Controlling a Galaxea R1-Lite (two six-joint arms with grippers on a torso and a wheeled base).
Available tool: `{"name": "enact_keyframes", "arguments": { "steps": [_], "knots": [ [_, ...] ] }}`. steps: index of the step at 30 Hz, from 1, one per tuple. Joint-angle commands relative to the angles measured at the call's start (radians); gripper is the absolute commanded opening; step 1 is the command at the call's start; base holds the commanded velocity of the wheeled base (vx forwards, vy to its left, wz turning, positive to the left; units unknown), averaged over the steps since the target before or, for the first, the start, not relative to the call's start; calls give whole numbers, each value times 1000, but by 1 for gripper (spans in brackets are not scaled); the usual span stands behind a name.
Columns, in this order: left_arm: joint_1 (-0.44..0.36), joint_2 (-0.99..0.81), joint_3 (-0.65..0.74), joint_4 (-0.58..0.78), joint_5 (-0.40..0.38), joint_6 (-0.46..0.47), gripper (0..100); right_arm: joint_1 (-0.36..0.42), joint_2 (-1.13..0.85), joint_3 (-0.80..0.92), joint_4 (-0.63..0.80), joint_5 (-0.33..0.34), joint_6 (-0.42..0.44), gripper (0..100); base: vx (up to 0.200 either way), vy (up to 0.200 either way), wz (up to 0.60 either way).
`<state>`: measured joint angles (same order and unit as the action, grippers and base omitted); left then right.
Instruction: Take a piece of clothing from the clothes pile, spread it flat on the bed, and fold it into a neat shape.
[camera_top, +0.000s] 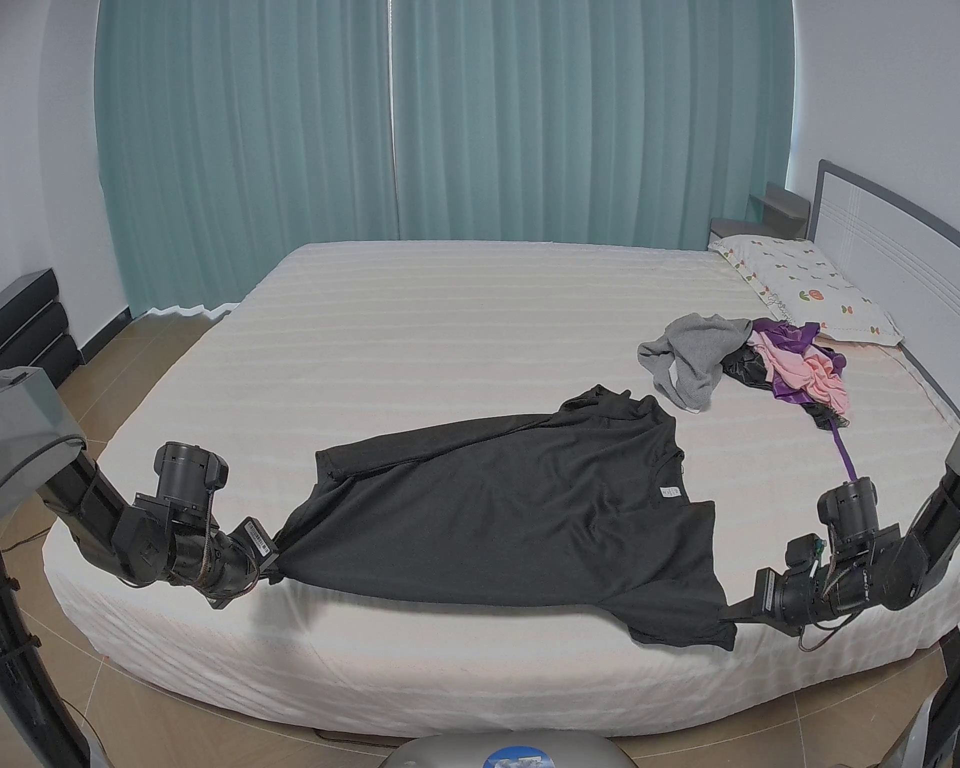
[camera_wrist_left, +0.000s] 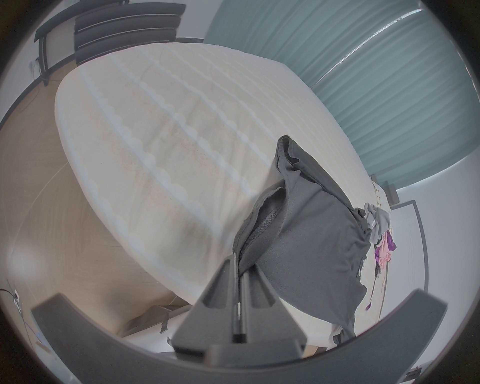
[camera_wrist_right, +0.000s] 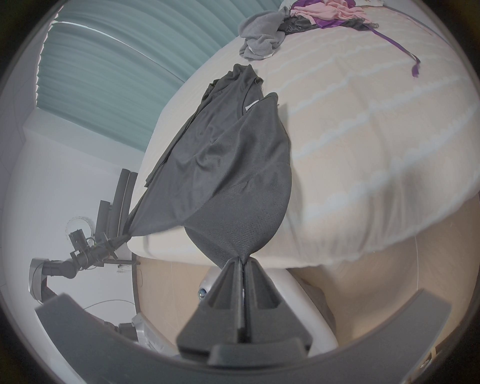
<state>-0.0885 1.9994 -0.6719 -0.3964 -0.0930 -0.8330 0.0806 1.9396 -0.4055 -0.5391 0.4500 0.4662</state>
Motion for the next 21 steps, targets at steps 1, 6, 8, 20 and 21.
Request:
{"name": "enact_keyframes", "arguments": {
  "steps": [1,6,8,20,21],
  "knots": [
    [3,-25,28,10,2,35,0,-2,-71,90,2,6,-24,0,0,0,0],
    [-2,-14,38,59,2,84,0,-2,-68,132,2,6,-72,0,0,0,0],
    [-4,-13,40,70,2,98,0,-2,-60,146,1,1,-84,0,0,0,0],
    [-11,39,38,65,-4,101,0,2,16,97,-13,-4,-101,100,0,0,0],
    [-16,42,38,65,-5,100,0,-9,12,71,-13,-2,-92,100,0,0,0]
  ]
}}
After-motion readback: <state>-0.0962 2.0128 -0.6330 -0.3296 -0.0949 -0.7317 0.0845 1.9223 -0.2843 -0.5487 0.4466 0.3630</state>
